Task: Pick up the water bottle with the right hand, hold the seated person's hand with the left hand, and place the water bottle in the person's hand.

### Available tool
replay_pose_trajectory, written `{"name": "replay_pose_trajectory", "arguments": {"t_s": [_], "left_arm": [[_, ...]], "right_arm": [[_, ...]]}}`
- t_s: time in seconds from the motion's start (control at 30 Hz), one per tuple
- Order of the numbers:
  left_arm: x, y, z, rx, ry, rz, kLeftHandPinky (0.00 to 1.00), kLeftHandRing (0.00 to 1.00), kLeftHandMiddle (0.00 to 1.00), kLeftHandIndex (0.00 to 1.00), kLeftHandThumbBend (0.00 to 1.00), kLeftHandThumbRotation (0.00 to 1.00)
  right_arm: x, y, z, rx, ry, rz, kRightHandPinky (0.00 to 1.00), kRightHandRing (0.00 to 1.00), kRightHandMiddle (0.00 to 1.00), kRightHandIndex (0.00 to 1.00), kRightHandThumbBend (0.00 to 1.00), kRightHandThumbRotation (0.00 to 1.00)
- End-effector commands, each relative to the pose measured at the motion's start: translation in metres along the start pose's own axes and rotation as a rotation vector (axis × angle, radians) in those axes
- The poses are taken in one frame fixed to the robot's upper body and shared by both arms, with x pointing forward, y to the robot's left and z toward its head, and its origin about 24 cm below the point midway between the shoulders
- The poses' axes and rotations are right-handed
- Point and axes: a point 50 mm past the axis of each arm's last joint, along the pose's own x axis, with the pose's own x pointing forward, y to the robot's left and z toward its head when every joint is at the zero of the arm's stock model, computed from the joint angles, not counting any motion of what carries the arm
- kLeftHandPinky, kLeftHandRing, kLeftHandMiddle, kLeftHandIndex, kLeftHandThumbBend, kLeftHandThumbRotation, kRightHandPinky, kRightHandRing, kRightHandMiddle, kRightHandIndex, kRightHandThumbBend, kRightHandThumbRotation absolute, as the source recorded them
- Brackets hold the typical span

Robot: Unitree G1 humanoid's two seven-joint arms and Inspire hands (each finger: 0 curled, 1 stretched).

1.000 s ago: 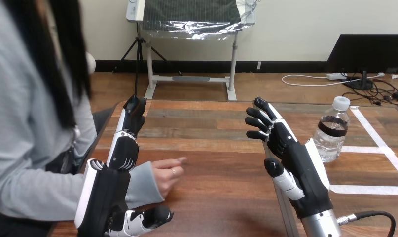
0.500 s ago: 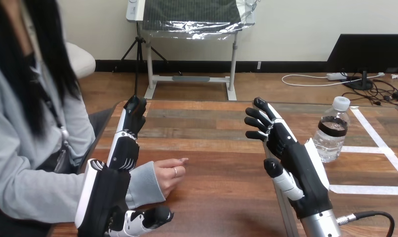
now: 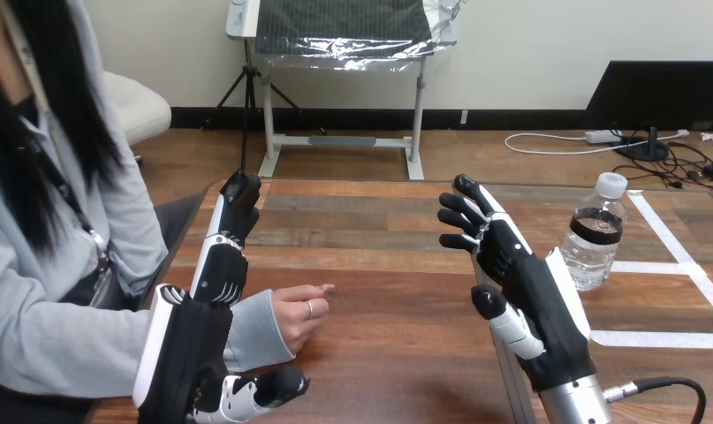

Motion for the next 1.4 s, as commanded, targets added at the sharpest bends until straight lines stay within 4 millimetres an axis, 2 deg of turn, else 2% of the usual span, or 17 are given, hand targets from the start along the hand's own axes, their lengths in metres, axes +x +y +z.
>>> {"name": "replay_pose_trajectory", "arguments": {"t_s": [0.0,1.37], "left_arm": [[0.0148,0.0027,0.0036,0.0,-0.064,0.013,1.0,1.0,1.0,1.0,1.0,0.72],[0.0154,0.0045,0.0023,-0.005,-0.053,0.012,1.0,1.0,1.0,1.0,1.0,0.7]], "right_arm": [[0.0162,-0.0016,0.0088,-0.004,-0.079,-0.003,0.79,0.87,0.89,0.94,1.0,0.88],[0.0208,-0.0052,0.0105,-0.013,-0.093,-0.006,0.79,0.86,0.89,0.93,1.0,0.85]]}}
